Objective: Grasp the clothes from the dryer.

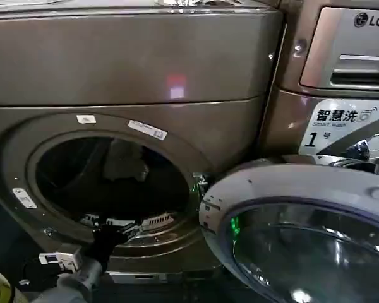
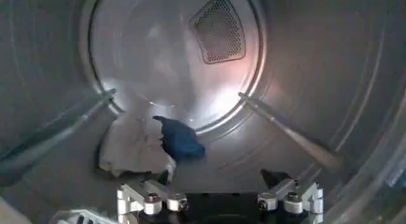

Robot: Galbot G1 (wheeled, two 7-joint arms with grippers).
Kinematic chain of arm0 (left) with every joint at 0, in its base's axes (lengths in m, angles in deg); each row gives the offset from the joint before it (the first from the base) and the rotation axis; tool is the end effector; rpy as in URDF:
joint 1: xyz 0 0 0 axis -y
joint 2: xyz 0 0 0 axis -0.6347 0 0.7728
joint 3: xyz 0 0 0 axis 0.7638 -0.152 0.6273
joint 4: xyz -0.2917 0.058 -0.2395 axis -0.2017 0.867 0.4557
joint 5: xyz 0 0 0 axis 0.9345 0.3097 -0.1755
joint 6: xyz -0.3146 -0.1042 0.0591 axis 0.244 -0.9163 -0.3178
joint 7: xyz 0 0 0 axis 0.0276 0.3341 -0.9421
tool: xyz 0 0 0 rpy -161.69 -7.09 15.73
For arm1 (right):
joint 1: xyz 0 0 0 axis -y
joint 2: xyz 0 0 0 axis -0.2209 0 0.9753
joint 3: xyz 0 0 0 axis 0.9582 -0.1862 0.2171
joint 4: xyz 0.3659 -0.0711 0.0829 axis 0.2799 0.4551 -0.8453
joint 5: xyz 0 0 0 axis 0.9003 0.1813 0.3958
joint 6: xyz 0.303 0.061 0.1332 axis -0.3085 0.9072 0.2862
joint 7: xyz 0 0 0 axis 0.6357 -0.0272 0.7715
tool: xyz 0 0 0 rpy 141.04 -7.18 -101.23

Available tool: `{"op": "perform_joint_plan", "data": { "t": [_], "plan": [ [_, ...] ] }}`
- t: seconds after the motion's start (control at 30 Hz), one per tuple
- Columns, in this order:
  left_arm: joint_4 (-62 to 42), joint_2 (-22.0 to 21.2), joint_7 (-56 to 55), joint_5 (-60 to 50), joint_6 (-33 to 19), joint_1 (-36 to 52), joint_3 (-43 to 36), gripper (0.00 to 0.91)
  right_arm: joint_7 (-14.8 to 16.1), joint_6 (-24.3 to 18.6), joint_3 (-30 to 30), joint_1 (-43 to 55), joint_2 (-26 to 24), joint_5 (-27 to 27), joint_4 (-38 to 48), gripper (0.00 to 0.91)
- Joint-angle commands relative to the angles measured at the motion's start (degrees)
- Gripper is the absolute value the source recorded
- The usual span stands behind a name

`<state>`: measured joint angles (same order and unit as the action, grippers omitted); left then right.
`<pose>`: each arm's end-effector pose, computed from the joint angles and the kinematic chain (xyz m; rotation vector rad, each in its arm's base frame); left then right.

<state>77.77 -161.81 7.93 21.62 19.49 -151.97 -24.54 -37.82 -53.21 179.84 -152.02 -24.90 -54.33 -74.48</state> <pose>0.1682 0.0416 -0.2252 -0.2414 -2.8652 0.0435 -0.1749 -0.4344 0.0518 1.5148 2.1828 -0.9922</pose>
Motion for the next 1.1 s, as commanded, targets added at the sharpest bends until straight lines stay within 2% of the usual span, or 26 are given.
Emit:
{"op": "perform_joint_plan", "data": {
  "t": [0.03,0.73,1.1],
  "plan": [
    [-0.06,-0.02,0.0,-0.05,-0.01,-0.01,0.02,0.907,0.03,-0.02,0.0,0.07,0.04,-0.06,0.03,0.907],
    [-1.0,-0.03,0.03,-0.1,-0.21,0.84,-0.22,0.907,-0.65,-0.32,0.22,-0.26,0.68,-0.18,-0.38,0.907],
    [-7.75,1.35,0.25,0.76,-1.57,9.15,-0.84,0.907,-1.03,-0.18,2.47,-2.17,0.47,-0.1,-0.6,0.907]
  ]
}}
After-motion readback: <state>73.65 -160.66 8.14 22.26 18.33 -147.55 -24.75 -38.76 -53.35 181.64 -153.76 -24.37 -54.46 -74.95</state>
